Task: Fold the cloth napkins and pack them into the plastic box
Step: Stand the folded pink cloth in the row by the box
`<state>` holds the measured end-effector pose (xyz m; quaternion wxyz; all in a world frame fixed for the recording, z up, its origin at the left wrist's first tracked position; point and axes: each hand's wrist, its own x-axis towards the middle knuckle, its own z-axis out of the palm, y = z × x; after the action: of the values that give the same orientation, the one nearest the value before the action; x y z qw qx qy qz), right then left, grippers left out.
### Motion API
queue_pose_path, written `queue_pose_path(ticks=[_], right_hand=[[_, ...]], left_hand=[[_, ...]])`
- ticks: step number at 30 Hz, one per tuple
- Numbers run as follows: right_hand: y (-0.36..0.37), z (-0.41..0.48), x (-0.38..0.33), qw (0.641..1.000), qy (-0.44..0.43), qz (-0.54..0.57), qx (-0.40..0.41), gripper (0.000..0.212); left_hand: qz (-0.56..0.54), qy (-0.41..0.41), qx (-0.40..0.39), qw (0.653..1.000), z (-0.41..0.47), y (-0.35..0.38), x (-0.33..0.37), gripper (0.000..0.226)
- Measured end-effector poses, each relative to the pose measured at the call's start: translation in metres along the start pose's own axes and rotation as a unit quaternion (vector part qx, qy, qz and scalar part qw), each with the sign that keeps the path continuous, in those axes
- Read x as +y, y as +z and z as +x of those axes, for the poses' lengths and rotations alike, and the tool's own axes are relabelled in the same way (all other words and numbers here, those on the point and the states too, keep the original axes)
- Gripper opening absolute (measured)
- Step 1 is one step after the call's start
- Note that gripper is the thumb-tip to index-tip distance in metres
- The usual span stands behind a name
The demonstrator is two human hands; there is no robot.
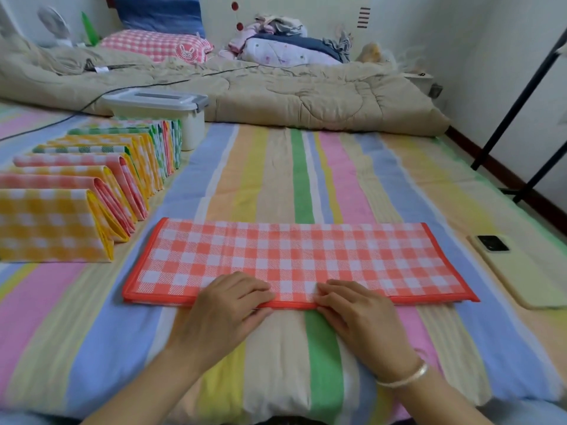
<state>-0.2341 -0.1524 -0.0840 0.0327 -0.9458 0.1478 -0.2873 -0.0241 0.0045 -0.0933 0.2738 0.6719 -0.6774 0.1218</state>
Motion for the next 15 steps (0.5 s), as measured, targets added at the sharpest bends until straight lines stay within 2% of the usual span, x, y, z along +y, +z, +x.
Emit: queue_pose_path(ticks=[5,8,9,12,15], right_hand=[[0.002,-0.003,0.000,1.000,0.006,0.003,-0.006,0.024],[0.002,-0.003,0.001,1.000,0.004,0.006,-0.007,0.022],[0.001,-0.003,0.002,1.000,0.006,0.008,-0.013,0.021],[-0.005,-0.002,-0.002,0.998,0.025,0.016,-0.046,0.023],[-0.011,0.013,-0.006,0.992,0.110,0.006,-0.068,0.039]], left_hand=[[-0.010,-0.001,0.021,1.000,0.010,-0.002,0.002,0.033],[-0.002,-0.055,0.062,0.997,0.043,0.003,0.007,0.029],[0.008,-0.081,0.036,0.996,0.057,0.005,0.007,0.036],[0.053,-0.139,-0.134,0.980,0.086,0.020,-0.006,0.074],[0.111,-0.171,-0.234,0.951,0.088,0.040,-0.010,0.084]])
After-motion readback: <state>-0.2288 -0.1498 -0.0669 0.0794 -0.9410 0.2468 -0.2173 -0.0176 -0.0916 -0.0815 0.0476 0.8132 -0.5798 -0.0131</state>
